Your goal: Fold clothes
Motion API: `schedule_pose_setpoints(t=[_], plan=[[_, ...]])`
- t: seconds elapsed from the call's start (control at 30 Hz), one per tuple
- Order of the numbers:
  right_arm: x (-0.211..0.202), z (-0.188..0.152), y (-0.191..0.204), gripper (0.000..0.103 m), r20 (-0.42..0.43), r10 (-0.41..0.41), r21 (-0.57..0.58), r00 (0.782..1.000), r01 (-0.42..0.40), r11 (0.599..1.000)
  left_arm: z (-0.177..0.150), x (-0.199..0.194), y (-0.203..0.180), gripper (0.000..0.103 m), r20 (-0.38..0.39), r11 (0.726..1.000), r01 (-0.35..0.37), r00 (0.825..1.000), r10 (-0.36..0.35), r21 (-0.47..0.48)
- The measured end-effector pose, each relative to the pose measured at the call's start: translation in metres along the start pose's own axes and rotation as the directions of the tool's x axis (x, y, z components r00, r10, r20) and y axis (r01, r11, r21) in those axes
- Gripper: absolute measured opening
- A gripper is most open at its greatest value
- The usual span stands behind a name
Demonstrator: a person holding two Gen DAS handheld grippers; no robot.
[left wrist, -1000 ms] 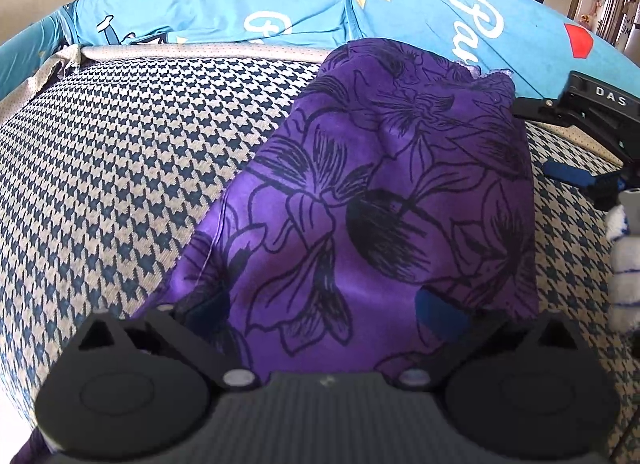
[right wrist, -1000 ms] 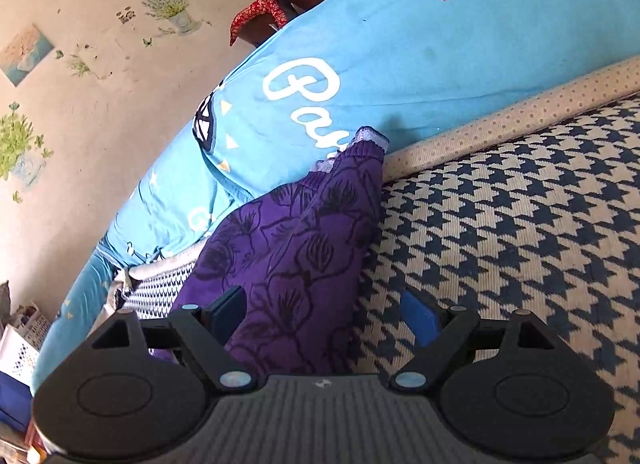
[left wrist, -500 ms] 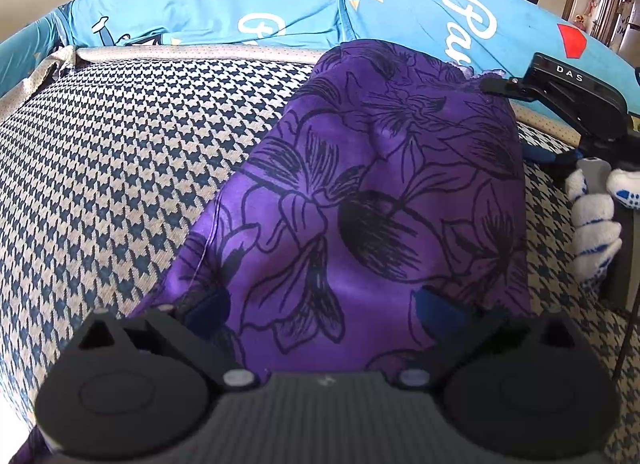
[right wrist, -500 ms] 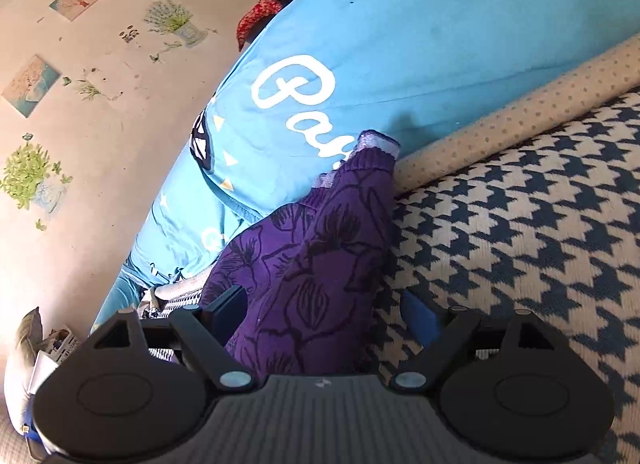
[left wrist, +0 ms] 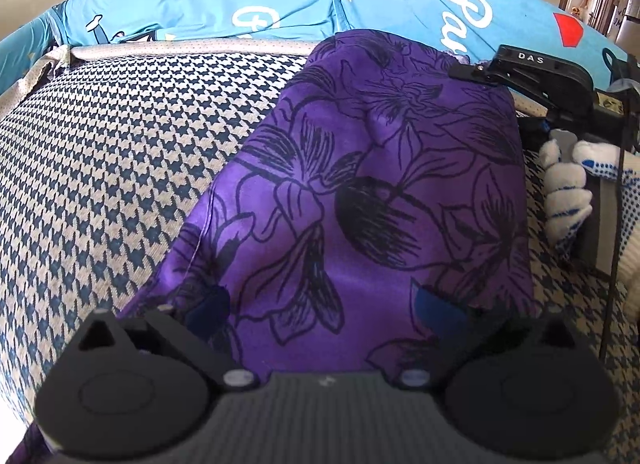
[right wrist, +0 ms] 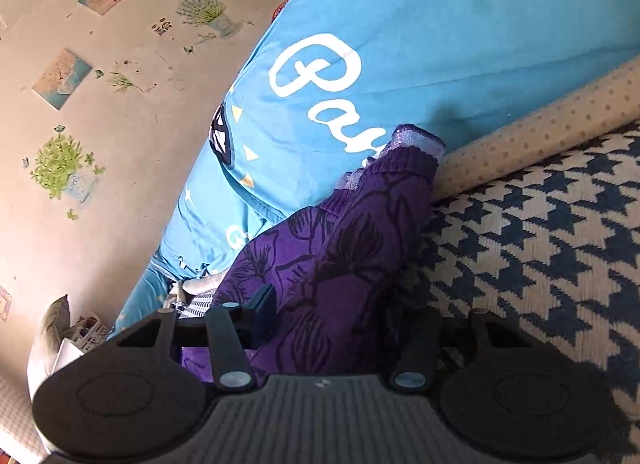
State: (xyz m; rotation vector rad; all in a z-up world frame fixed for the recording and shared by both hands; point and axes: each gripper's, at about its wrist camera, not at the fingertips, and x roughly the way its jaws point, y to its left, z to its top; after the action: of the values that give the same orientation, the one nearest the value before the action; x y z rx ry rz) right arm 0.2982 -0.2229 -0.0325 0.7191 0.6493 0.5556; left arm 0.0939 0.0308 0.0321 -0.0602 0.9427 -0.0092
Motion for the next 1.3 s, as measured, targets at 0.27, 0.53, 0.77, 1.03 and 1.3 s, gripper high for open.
schedule_pose_setpoints(t=[0.27,0.53,0.77,1.03,1.3], plan=[[0.014,-0.002,0.005,0.018,-0.044,0.019,-0.012,0.999,-0.020,1.000,0.002,0.006,-0.005,0.103,-0.006,1.000,-0.011,1.000,0.011,0.004],[-0.012,-0.001,0.035,0.012,0.038,-0.056,-0.059,0.998,0.058,0.997,0.006,-0.001,-0.015,0.103,0.029,0.999,-0.006,1.000,0.004,0.041],[-0.063,0.003,0.068,0.012,0.143,-0.178,-0.135,0.974,0.197,0.971,0.008,-0.015,-0.026,0.103,0.057,0.993,0.095,0.993,-0.100,0.076],[-0.166,0.005,0.061,0.011,0.306,-0.426,-0.011,0.851,0.451,0.893,0.012,-0.025,-0.032,0.103,0.082,0.970,0.191,0.976,-0.204,0.149],[-0.289,-0.035,0.076,0.012,0.450,-0.620,0.049,0.643,0.675,0.736,0.017,-0.027,-0.030,0.103,0.107,0.970,0.193,0.972,-0.209,0.145]])
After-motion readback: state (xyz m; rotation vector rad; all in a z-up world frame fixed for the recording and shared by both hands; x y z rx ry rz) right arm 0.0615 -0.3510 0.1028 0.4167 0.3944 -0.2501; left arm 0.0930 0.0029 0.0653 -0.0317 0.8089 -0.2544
